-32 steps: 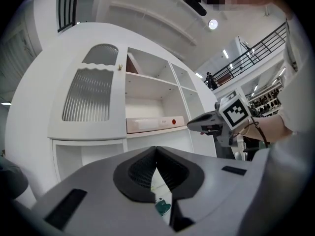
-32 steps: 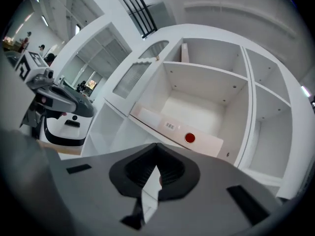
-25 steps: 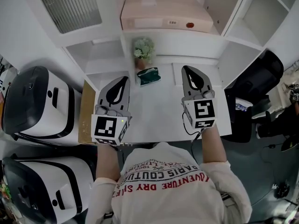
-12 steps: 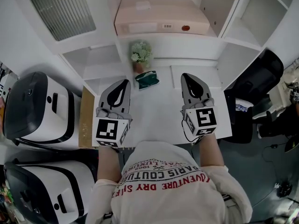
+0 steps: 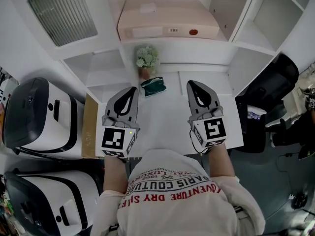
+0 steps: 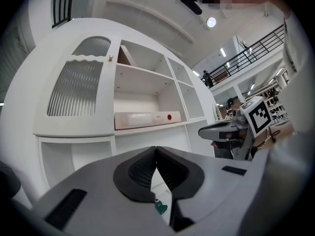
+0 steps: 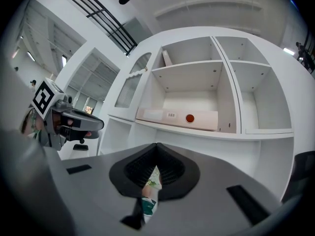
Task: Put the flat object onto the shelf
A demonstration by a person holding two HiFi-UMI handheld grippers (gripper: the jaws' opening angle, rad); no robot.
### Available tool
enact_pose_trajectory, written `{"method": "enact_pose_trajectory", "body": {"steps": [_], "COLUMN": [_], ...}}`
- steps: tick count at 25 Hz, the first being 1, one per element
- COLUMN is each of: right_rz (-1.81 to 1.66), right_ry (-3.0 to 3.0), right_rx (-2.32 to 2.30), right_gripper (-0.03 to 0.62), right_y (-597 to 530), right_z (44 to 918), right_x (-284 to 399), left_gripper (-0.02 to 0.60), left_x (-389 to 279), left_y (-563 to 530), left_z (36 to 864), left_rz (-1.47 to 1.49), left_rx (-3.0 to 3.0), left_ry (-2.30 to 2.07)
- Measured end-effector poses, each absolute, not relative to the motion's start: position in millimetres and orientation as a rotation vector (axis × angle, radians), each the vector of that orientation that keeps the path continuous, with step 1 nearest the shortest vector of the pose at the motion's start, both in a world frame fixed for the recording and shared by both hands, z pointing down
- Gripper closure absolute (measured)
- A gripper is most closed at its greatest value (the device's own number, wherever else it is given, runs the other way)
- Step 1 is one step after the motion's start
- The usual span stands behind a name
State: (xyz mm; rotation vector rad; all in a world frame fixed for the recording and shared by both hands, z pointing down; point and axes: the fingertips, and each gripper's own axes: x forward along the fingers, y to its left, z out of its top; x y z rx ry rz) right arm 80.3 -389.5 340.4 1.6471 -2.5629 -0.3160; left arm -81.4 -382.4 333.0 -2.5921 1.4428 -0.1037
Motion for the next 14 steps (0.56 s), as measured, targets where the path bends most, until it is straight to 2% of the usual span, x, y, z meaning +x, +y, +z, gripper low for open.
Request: {"method": "enact_pose_trajectory", "body": {"steps": [14], "right_rz": [-0.403], "right_ry": [-2.605], "right_rx": [1.598], "right_gripper": [0.566], "right_y": [-391.0], "right_z": [334.9], "right_x": [73.8], "left_gripper": [0.568], "left_x": [-80.3], "left_y": [-389.1], "left_z": [330.9], "left_rz": [-0.079], "left_rx": [-2.601], "left_ry": [1.452]}}
